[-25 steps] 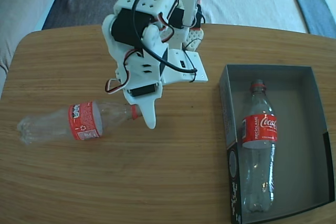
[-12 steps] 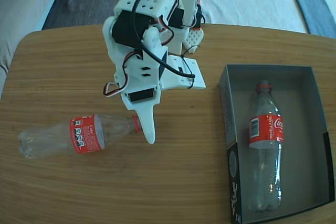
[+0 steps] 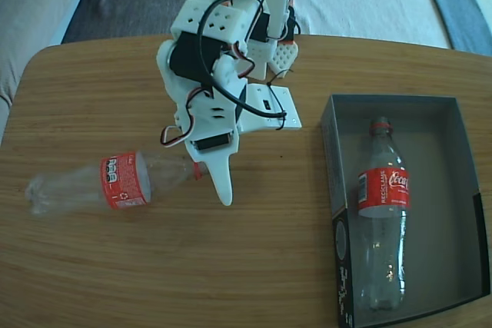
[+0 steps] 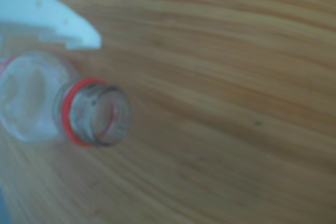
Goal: Grasp the bottles and put them in the box.
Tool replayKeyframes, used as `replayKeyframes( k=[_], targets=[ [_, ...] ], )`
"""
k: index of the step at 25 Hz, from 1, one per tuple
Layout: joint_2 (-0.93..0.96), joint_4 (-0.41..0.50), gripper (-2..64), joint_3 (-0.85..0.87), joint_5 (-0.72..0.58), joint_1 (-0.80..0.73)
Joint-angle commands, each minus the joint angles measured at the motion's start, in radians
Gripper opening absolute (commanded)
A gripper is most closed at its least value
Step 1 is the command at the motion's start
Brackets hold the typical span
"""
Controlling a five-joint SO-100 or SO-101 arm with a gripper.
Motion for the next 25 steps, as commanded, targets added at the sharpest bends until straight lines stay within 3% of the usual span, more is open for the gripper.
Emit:
replayKeyframes(
  k=[1,9,12,25],
  targets=[
    [0.028,-0.02,60.5,0.006,-0.003,0.023],
    [0.028,-0.043,60.5,0.021,-0.006,0.12],
    [0.028,-0.046,60.5,0.057,-0.077,0.16],
    [0.028,-0.057,60.5,0.129,-0.117,0.179]
  ],
)
